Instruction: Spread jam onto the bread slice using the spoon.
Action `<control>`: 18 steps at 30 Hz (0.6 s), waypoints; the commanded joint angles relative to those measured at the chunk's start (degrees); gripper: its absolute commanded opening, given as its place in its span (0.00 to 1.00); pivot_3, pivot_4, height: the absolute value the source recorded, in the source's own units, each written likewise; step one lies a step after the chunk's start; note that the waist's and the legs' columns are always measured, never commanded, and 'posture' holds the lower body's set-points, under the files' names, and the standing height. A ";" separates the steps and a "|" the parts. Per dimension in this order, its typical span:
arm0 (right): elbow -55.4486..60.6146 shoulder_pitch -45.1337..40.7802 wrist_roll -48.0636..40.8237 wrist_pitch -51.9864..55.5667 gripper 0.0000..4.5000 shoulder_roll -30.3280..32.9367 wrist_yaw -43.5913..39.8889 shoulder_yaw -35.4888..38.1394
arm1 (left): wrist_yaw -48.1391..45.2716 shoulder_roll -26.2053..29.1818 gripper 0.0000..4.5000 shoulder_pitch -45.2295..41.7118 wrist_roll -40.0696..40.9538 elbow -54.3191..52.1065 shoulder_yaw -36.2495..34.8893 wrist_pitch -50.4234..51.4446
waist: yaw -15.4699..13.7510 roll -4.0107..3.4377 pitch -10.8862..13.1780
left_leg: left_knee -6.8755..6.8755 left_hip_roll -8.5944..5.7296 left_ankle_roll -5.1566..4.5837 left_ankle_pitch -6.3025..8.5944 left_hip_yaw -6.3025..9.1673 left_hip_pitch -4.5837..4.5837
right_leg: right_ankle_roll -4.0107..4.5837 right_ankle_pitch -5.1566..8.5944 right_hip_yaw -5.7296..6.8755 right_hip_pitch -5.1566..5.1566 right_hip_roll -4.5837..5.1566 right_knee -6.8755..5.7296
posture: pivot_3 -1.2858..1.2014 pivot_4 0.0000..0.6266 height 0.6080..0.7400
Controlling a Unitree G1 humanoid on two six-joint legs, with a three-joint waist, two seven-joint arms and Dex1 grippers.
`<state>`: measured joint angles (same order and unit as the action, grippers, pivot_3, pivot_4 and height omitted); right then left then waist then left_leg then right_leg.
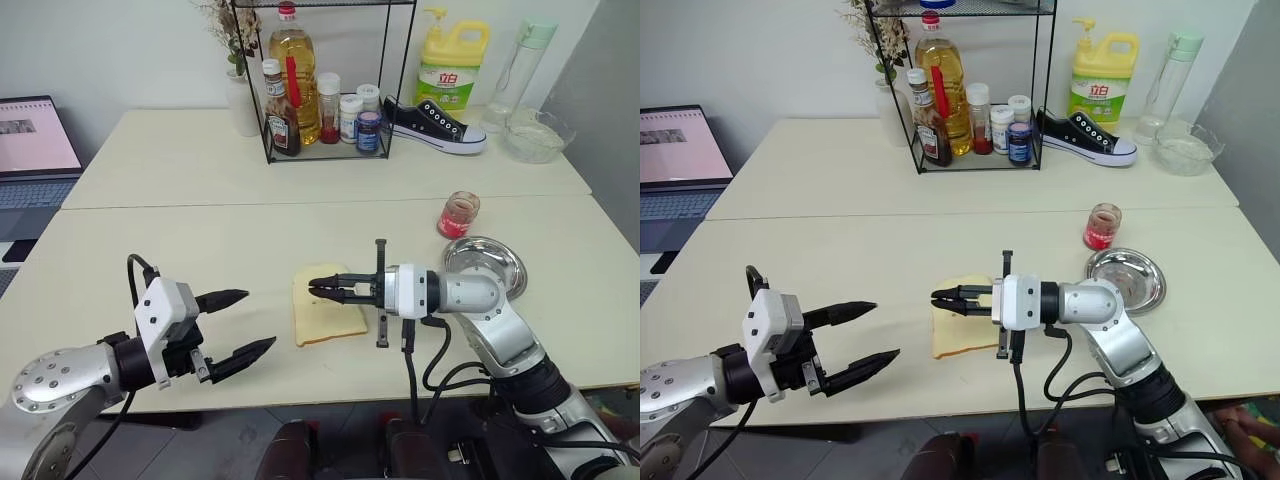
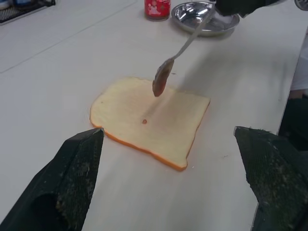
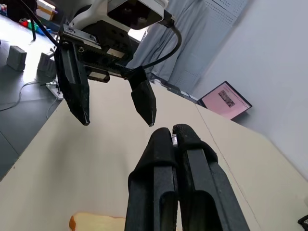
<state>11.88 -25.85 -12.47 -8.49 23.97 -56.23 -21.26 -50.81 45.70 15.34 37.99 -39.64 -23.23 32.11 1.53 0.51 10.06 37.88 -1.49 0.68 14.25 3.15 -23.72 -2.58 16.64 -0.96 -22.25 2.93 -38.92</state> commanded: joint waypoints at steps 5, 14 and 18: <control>0.02 -0.62 -0.09 -1.35 0.01 -0.76 0.08 1.57 | -1.43 1.95 1.00 -0.99 0.34 1.08 -0.75 -0.85 | 0.01 0.00 0.00 | 0.00 0.00 0.00 0.00 -0.01 0.02 | 0.01 0.00 0.01 0.00 0.00 -0.02 | 0.52 0.24 1.00; 3.26 -0.11 -1.45 1.74 0.01 -1.44 0.74 1.59 | -1.14 1.69 1.00 -1.13 0.16 1.09 -0.14 -1.08 | 0.00 0.00 0.00 | 0.00 -0.01 0.00 0.00 0.01 0.02 | 0.01 0.01 0.00 0.00 0.01 -0.01 | 0.52 0.24 1.00; 4.98 -1.16 -5.26 8.60 0.01 -2.30 2.63 3.45 | -0.93 1.49 1.00 -0.71 0.02 0.87 -0.32 -1.14 | 0.00 0.00 0.00 | 0.00 -0.01 0.00 0.00 0.01 0.02 | 0.01 0.01 0.00 0.00 0.01 -0.02 | 0.52 0.24 1.00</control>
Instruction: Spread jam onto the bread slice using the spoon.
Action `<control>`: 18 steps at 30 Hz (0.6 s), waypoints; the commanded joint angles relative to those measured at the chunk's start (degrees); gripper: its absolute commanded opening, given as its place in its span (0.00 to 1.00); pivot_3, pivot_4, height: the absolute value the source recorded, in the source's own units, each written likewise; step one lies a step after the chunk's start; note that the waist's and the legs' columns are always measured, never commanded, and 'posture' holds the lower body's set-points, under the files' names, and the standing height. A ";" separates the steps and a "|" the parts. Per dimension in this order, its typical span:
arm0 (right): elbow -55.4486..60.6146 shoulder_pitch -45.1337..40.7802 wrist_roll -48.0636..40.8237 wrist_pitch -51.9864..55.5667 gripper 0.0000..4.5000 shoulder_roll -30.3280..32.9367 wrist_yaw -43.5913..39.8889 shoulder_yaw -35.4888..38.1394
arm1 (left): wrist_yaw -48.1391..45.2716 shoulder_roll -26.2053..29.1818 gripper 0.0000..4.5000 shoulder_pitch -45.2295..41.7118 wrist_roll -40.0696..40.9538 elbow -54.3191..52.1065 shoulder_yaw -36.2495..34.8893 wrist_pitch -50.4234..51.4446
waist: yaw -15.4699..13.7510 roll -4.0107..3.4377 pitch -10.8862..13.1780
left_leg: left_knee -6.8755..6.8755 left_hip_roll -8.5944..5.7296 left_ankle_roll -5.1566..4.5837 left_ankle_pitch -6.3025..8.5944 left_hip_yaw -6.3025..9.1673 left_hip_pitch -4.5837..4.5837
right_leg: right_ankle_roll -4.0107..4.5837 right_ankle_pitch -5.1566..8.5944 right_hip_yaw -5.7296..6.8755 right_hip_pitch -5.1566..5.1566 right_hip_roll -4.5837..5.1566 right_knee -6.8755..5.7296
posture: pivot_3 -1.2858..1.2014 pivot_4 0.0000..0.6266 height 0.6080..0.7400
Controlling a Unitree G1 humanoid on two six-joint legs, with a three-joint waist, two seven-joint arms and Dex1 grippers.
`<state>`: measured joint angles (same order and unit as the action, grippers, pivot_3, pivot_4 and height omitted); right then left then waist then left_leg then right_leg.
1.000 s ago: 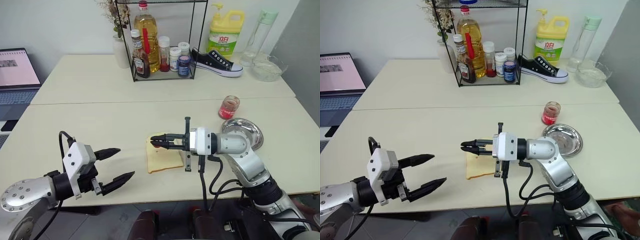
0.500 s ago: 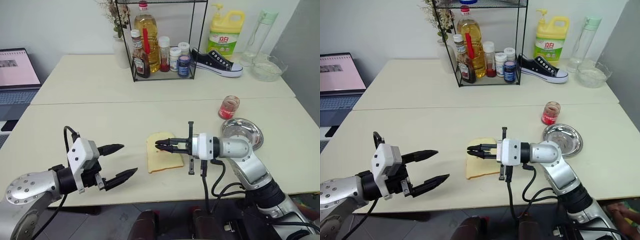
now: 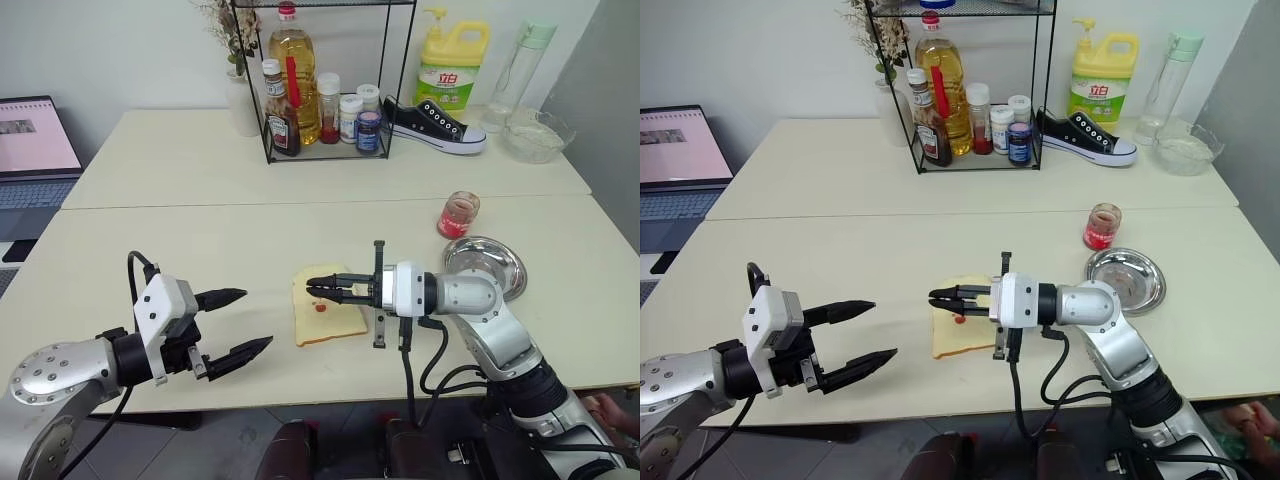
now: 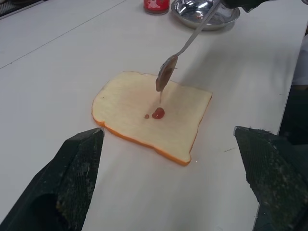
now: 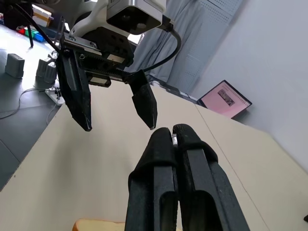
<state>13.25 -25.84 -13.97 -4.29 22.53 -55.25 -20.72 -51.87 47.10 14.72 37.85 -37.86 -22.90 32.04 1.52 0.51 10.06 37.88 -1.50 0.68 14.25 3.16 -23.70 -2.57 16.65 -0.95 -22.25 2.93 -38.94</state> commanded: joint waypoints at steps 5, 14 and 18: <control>4.38 -4.07 -16.69 27.19 0.01 -3.57 10.29 9.56 | 0.36 -0.18 1.00 0.43 0.13 -1.32 -0.57 -1.12 | 0.01 0.00 0.00 | 0.00 0.00 0.00 0.00 0.01 0.00 | 0.01 -0.01 -0.02 -0.01 0.01 -0.01 | 0.52 0.24 1.00; -7.75 -8.70 -36.69 56.92 0.01 -10.58 24.39 23.16 | 0.88 -0.46 1.00 1.22 0.19 -2.02 -0.71 -1.18 | 0.04 0.00 0.00 | -0.02 0.00 0.00 0.00 -0.01 -0.01 | 0.06 -0.01 -0.01 -0.02 0.03 0.00 | 0.52 0.24 1.00; -12.59 -9.37 -42.18 64.83 0.01 -13.94 30.04 27.81 | 1.06 -0.34 1.00 1.86 0.41 -2.42 -1.30 -1.12 | 0.12 -0.02 0.01 | -0.05 0.00 -0.01 0.00 -0.02 -0.02 | 0.06 -0.01 -0.02 -0.03 0.01 -0.03 | 0.52 0.24 1.00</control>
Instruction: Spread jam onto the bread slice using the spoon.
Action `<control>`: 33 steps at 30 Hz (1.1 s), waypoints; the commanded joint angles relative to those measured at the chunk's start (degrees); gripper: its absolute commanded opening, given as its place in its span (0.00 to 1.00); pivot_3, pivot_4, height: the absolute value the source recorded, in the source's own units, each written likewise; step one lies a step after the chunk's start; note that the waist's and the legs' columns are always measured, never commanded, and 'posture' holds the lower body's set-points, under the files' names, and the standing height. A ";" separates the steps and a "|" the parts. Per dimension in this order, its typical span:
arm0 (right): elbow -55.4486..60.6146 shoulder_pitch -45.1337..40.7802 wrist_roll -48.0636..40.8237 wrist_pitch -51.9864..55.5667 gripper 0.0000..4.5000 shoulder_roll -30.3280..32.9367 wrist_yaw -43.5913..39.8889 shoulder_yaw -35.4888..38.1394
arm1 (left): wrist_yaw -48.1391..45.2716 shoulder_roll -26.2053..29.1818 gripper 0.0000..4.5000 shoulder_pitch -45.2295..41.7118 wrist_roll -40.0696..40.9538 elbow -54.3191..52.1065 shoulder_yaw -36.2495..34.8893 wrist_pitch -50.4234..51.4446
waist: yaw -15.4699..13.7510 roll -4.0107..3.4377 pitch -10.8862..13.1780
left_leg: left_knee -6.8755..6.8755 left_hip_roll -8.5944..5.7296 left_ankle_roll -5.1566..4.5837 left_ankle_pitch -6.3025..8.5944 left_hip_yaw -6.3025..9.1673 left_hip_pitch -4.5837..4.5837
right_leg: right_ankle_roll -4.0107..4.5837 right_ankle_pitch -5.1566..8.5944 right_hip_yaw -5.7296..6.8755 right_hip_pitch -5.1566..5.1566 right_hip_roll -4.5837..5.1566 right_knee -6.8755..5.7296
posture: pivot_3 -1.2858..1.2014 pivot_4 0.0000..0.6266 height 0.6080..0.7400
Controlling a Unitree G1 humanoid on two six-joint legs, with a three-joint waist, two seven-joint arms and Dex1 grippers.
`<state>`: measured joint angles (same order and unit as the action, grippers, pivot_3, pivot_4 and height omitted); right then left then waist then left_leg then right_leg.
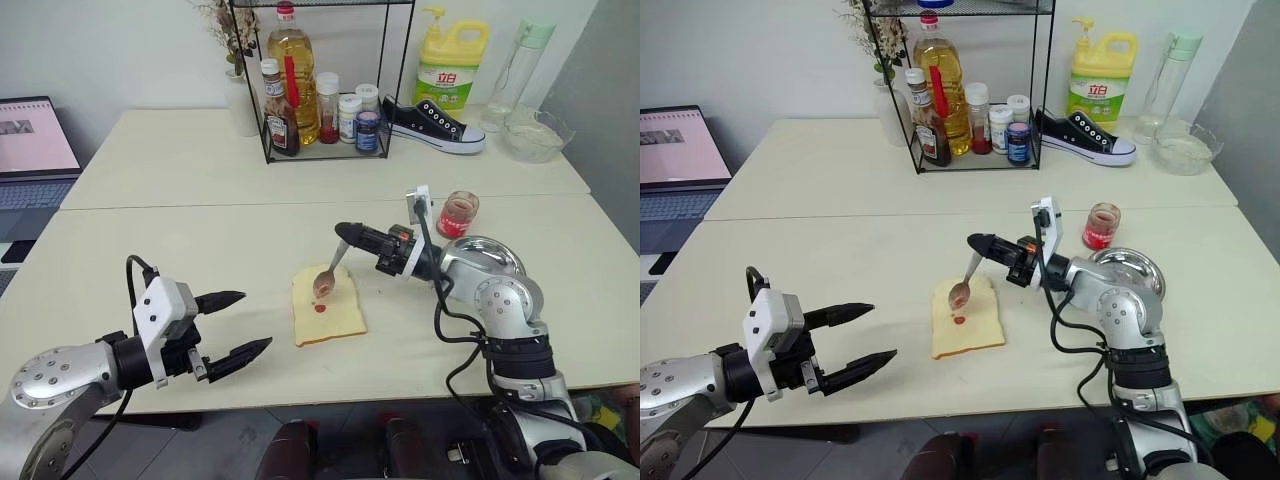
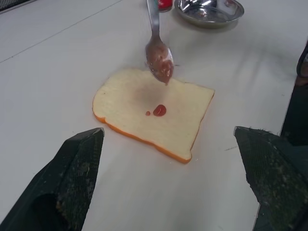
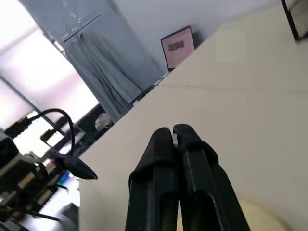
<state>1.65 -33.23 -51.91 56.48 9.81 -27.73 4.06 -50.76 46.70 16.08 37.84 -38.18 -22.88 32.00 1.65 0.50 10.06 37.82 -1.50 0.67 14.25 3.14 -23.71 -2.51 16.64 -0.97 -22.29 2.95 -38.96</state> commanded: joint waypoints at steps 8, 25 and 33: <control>-7.00 -2.04 1.79 1.12 0.01 -2.55 -0.26 -0.27 | 0.53 0.20 1.00 1.02 0.65 -2.86 -1.58 -0.83 | 0.01 -0.01 0.00 | 0.01 0.00 -0.01 0.00 -0.05 0.00 | 0.00 0.00 0.04 -0.01 -0.06 0.00 | 0.52 0.24 1.00; -16.13 -5.78 13.19 -9.90 0.01 -0.29 -9.23 -2.62 | 0.69 0.33 1.00 -0.02 0.11 -2.10 -0.72 -1.17 | -0.02 -0.01 0.00 | 0.01 0.00 0.00 0.00 -0.05 0.01 | 0.00 0.00 0.09 -0.02 -0.11 0.00 | 0.52 0.24 1.00; -15.07 -6.92 9.84 -5.92 0.01 1.83 -9.85 1.62 | 0.03 0.42 1.00 -0.98 0.00 -1.35 -0.24 -1.15 | 0.07 -0.01 0.00 | 0.00 0.02 -0.01 0.00 -0.07 0.01 | 0.00 0.00 0.07 -0.02 -0.11 0.00 | 0.52 0.24 1.00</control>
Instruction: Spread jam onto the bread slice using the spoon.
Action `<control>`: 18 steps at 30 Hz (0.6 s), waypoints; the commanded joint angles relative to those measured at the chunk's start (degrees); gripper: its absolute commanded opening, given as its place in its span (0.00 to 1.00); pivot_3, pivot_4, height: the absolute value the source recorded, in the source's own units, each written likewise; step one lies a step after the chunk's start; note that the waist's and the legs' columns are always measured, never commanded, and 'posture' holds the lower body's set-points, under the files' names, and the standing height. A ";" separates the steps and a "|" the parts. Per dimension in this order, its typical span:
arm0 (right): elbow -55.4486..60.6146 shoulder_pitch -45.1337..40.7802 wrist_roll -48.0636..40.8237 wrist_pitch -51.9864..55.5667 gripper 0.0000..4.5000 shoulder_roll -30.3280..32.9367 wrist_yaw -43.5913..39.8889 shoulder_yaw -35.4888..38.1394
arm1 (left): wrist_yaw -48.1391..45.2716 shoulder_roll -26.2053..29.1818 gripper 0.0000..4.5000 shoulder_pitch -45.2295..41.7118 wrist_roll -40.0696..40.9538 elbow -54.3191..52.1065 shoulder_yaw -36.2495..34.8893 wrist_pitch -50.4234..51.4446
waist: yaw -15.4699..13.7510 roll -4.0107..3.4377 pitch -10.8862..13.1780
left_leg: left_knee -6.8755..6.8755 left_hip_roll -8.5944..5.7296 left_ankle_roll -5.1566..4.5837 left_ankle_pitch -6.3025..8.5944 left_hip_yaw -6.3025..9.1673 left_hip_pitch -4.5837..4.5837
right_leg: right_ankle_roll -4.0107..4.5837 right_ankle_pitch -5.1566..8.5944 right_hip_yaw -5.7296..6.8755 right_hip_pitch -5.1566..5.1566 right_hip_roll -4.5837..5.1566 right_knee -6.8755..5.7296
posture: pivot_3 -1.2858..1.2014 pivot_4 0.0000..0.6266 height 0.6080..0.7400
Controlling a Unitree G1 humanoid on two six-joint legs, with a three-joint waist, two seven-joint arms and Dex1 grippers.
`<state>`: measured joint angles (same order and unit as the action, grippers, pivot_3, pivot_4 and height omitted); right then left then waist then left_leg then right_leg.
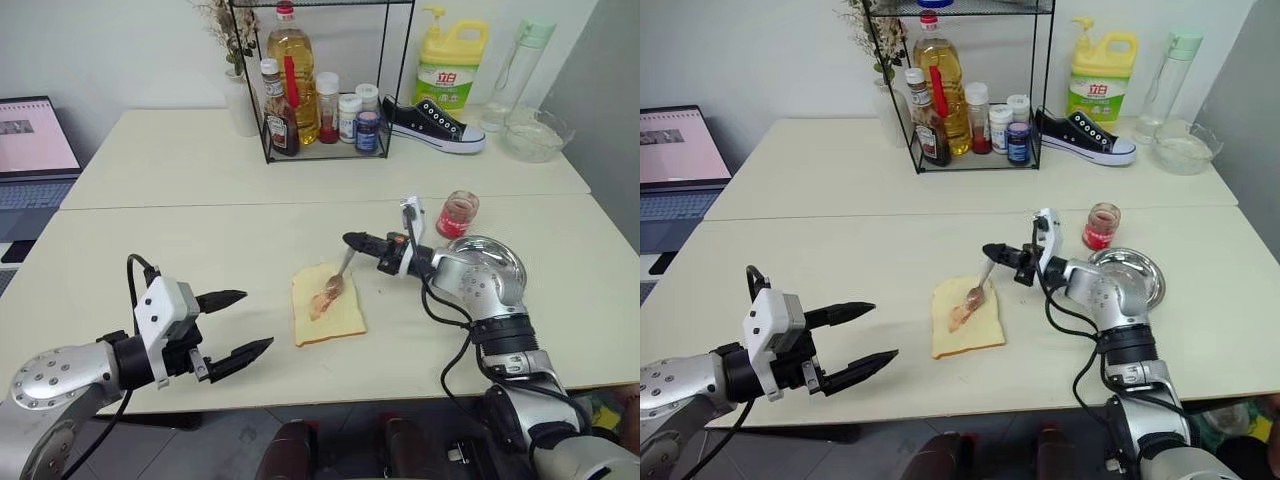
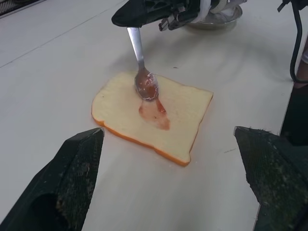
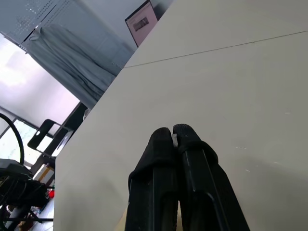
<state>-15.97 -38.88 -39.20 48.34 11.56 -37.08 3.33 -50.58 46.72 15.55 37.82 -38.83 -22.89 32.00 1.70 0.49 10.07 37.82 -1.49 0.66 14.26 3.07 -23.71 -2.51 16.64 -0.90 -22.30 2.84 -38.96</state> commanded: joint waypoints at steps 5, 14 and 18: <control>6.29 0.01 -7.54 8.71 0.01 -1.19 0.08 4.56 | -0.37 0.48 1.00 -0.75 0.17 -0.70 -0.24 -0.93 | 0.02 -0.01 0.00 | 0.00 0.01 0.00 0.00 0.00 0.00 | 0.00 0.00 -0.03 0.00 0.00 0.00 | 0.52 0.24 1.00; 7.20 4.60 -4.75 8.35 0.01 -1.77 -3.25 -1.40 | -0.38 0.65 1.00 -0.10 0.34 -1.26 -0.72 -0.58 | 0.00 -0.01 0.00 | 0.00 0.00 0.00 0.00 0.01 -0.01 | 0.00 0.00 -0.04 0.01 0.02 0.01 | 0.52 0.24 1.00; 4.22 4.39 -2.24 5.16 0.01 -1.90 -3.45 -1.86 | -0.10 0.58 1.00 0.58 0.49 -1.77 -1.25 -0.42 | -0.01 -0.01 0.00 | 0.00 0.01 0.00 0.00 0.00 0.00 | 0.00 0.00 -0.01 0.00 0.01 0.01 | 0.52 0.24 1.00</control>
<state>-11.89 -33.72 -41.82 55.59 9.87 -39.82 0.94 -50.69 46.84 15.96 37.84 -38.77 -22.88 32.04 1.69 0.49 10.07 37.82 -1.48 0.66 14.26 3.07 -23.71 -2.51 16.64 -0.92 -22.31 2.84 -38.95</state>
